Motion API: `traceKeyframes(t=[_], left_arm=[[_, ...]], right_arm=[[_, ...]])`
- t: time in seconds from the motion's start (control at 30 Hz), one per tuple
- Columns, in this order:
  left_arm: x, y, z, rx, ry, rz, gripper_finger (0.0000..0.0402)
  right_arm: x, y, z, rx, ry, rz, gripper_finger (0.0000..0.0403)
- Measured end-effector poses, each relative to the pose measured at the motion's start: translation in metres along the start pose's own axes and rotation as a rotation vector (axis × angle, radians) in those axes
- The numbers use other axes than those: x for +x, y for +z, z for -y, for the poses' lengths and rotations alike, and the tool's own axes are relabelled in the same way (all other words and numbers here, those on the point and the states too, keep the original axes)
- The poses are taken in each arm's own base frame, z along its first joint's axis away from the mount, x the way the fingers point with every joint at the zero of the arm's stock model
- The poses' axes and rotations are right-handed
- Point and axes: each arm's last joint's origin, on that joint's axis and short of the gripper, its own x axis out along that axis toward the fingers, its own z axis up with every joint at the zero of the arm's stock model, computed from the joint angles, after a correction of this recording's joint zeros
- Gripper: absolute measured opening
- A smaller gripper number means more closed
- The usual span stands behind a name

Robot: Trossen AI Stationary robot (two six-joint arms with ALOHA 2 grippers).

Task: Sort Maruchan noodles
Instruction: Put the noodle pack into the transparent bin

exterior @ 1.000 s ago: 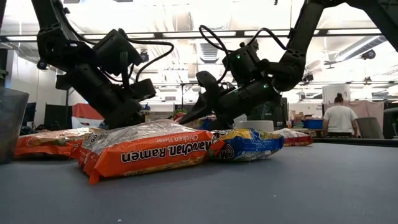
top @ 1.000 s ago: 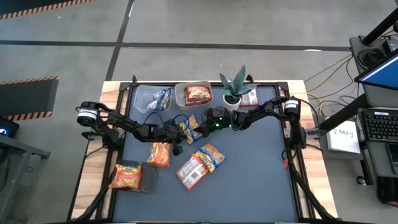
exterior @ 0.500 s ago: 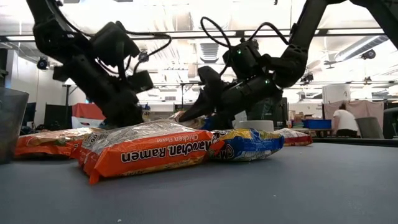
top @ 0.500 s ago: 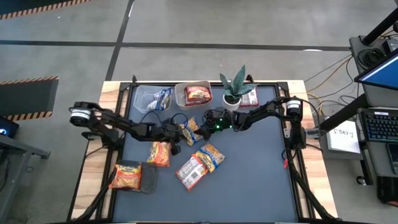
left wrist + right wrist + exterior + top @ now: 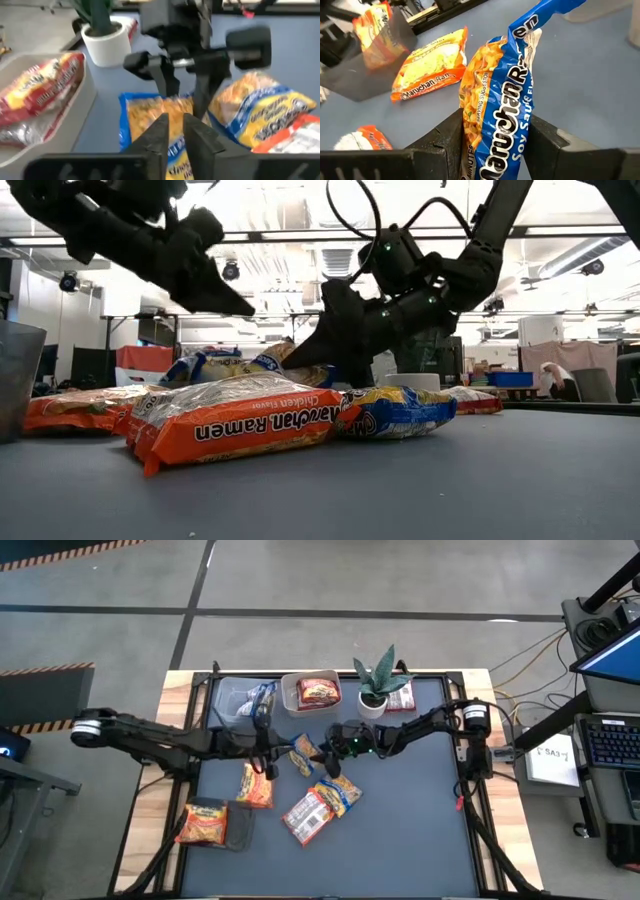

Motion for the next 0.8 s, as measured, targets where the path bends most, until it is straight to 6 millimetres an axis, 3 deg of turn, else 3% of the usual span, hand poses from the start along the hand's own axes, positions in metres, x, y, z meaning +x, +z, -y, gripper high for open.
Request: traceKeyframes(t=[0.2, 0.43, 0.57, 0.8], left_arm=[[-0.001, 0.001, -0.004, -0.032, 0.015, 0.008, 0.014], [0.018, -0.017, -0.001, -0.007, 0.019, -0.097, 0.0246], [0.03, -0.025, 0.001, -0.002, 0.021, -0.121, 0.0262], [0.046, -0.033, 0.001, -0.015, -0.002, -0.106, 0.0257]], right_arm=[[0.002, -0.003, -0.011, -0.113, -0.029, 0.009, 0.0154], [0.002, -0.004, -0.013, -0.15, -0.026, 0.006, 0.0154], [0.002, -0.004, -0.013, -0.181, -0.023, 0.002, 0.0154], [0.002, -0.005, -0.014, -0.196, -0.024, -0.002, 0.0154]])
